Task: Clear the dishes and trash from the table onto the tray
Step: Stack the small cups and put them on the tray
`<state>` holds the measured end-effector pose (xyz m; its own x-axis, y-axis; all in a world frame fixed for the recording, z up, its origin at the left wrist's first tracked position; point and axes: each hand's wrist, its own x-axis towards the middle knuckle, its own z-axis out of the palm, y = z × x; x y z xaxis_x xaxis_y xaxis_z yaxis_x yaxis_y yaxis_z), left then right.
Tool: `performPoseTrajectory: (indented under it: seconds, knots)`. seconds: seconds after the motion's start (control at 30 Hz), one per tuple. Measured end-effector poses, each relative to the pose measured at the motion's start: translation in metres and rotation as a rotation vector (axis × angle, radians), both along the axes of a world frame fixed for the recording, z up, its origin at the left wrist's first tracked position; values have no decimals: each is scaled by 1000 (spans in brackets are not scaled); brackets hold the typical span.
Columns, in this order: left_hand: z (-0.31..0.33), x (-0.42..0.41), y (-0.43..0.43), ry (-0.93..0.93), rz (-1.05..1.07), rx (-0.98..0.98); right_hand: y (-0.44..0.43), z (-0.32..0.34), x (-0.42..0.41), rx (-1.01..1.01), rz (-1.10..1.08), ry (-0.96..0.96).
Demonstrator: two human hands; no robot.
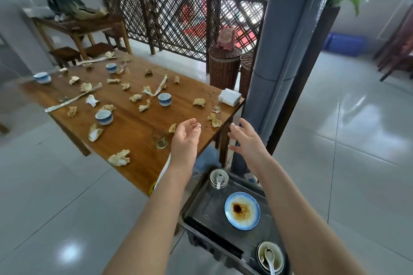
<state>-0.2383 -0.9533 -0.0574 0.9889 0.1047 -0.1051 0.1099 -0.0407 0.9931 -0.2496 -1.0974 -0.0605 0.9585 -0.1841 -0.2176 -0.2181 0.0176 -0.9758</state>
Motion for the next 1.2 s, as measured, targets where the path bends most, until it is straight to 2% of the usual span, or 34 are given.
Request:
performPoseTrajectory:
  seconds: [0.1, 0.27, 0.5, 0.73, 1.03, 1.2]
  knots:
    - [17, -14, 29, -3, 20, -79, 26, 12, -9, -33, 33, -17]
    - [40, -32, 90, -59, 29, -98, 85, 35, -23, -54, 57, -74]
    - [46, -62, 198, -52, -3, -1, 202, 34, -51, -10, -9, -70]
    - [48, -79, 280, 9, 43, -18, 283, 38, -51, 12, -12, -91]
    - [36, -34, 345, 25, 136, -107, 353, 45, 0, -54, 78, -129]
    - [25, 19, 370, 82, 165, -134, 377, 29, 58, -1, 84, -91]
